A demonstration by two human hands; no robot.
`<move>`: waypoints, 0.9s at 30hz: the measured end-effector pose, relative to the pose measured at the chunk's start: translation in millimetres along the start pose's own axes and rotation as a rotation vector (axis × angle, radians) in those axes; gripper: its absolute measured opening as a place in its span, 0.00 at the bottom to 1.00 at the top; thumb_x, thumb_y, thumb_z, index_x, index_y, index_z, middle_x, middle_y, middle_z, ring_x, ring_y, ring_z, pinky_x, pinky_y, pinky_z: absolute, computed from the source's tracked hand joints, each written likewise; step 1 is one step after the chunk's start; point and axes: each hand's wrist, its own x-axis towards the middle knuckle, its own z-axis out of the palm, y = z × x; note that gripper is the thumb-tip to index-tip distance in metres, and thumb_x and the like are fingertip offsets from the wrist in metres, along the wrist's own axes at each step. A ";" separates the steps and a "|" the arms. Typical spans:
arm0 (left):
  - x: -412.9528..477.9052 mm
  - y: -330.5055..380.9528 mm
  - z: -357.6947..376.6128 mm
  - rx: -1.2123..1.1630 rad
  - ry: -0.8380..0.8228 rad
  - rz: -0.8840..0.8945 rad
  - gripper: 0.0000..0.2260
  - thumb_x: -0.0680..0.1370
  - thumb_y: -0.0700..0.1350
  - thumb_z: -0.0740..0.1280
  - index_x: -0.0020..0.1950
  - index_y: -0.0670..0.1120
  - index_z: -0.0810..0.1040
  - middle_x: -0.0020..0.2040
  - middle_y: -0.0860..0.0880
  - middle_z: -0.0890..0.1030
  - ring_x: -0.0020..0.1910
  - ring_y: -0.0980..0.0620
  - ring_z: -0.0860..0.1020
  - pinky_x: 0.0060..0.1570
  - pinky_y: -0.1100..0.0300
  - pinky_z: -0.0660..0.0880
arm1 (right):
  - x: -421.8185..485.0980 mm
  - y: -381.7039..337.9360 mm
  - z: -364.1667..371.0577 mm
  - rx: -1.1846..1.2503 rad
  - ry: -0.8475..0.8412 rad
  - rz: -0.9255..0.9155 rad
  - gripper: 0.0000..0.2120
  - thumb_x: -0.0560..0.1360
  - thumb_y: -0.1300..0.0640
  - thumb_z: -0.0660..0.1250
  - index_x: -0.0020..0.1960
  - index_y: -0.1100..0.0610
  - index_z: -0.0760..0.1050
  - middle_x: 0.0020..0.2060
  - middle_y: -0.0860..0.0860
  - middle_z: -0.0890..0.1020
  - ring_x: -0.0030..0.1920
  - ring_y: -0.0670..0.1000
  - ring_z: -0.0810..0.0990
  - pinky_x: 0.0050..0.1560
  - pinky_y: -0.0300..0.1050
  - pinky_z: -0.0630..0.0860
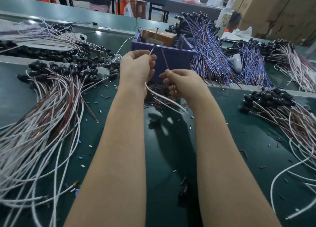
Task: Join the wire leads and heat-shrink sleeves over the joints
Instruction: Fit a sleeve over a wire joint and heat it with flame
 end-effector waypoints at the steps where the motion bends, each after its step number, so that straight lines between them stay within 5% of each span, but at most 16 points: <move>1: 0.0 -0.6 1.0 -0.009 0.005 -0.002 0.09 0.78 0.34 0.59 0.45 0.48 0.72 0.39 0.52 0.80 0.38 0.57 0.75 0.40 0.64 0.72 | -0.3 -1.7 -2.1 0.035 -0.009 -0.023 0.12 0.79 0.53 0.62 0.41 0.50 0.81 0.39 0.49 0.81 0.36 0.46 0.74 0.39 0.39 0.74; 4: -0.2 -3.1 3.5 0.006 0.031 0.021 0.07 0.78 0.36 0.62 0.46 0.48 0.72 0.41 0.52 0.81 0.40 0.58 0.74 0.42 0.63 0.68 | -2.9 -5.1 -5.5 0.269 -0.139 -0.032 0.13 0.79 0.52 0.62 0.40 0.51 0.81 0.42 0.47 0.84 0.41 0.47 0.77 0.41 0.38 0.75; 8: -1.5 -6.3 3.8 -0.003 0.005 0.026 0.06 0.77 0.37 0.64 0.51 0.47 0.74 0.39 0.54 0.81 0.32 0.64 0.77 0.30 0.67 0.70 | -6.0 -6.1 -6.1 0.415 -0.302 -0.044 0.12 0.79 0.54 0.62 0.41 0.52 0.82 0.41 0.48 0.85 0.39 0.45 0.80 0.39 0.36 0.76; 11: -1.6 -9.7 3.8 0.017 -0.046 -0.003 0.05 0.78 0.38 0.65 0.50 0.47 0.76 0.38 0.54 0.82 0.26 0.66 0.78 0.20 0.73 0.67 | -6.1 -5.5 -3.7 0.494 -0.304 -0.011 0.10 0.80 0.55 0.61 0.45 0.55 0.80 0.40 0.49 0.84 0.41 0.48 0.80 0.43 0.39 0.76; 16: 1.8 -17.7 6.1 0.136 -0.121 -0.005 0.08 0.80 0.38 0.61 0.53 0.46 0.78 0.41 0.52 0.82 0.29 0.62 0.78 0.22 0.72 0.69 | -3.8 -3.0 -2.3 0.552 -0.247 0.060 0.09 0.80 0.56 0.61 0.46 0.57 0.79 0.37 0.49 0.84 0.41 0.49 0.79 0.43 0.39 0.75; 19: 3.2 -16.2 7.4 0.209 -0.118 0.053 0.10 0.79 0.35 0.60 0.58 0.41 0.77 0.38 0.53 0.80 0.30 0.63 0.79 0.30 0.71 0.74 | -2.6 -3.3 -1.7 0.597 -0.187 0.076 0.10 0.80 0.58 0.60 0.45 0.59 0.79 0.34 0.49 0.83 0.38 0.47 0.80 0.42 0.37 0.76; 22: 4.3 -14.1 6.2 0.504 -0.119 0.114 0.11 0.81 0.40 0.59 0.59 0.42 0.77 0.49 0.46 0.82 0.49 0.51 0.80 0.52 0.59 0.77 | -0.2 -3.3 0.1 0.602 -0.085 0.076 0.12 0.80 0.59 0.60 0.43 0.60 0.79 0.31 0.48 0.83 0.33 0.44 0.79 0.42 0.37 0.74; 24: 3.6 -9.8 3.2 0.743 -0.148 0.120 0.13 0.81 0.45 0.58 0.56 0.40 0.78 0.54 0.41 0.82 0.54 0.44 0.80 0.57 0.52 0.76 | 1.0 -2.7 1.3 0.547 0.006 0.076 0.12 0.80 0.59 0.61 0.40 0.59 0.79 0.29 0.47 0.82 0.31 0.44 0.78 0.37 0.35 0.74; 27: 2.2 -1.6 -0.3 0.796 -0.284 0.013 0.14 0.81 0.46 0.59 0.50 0.38 0.79 0.44 0.42 0.84 0.38 0.51 0.82 0.37 0.61 0.80 | 3.0 -0.2 2.6 0.441 0.060 0.052 0.12 0.80 0.58 0.62 0.39 0.57 0.79 0.33 0.51 0.80 0.34 0.48 0.76 0.40 0.41 0.72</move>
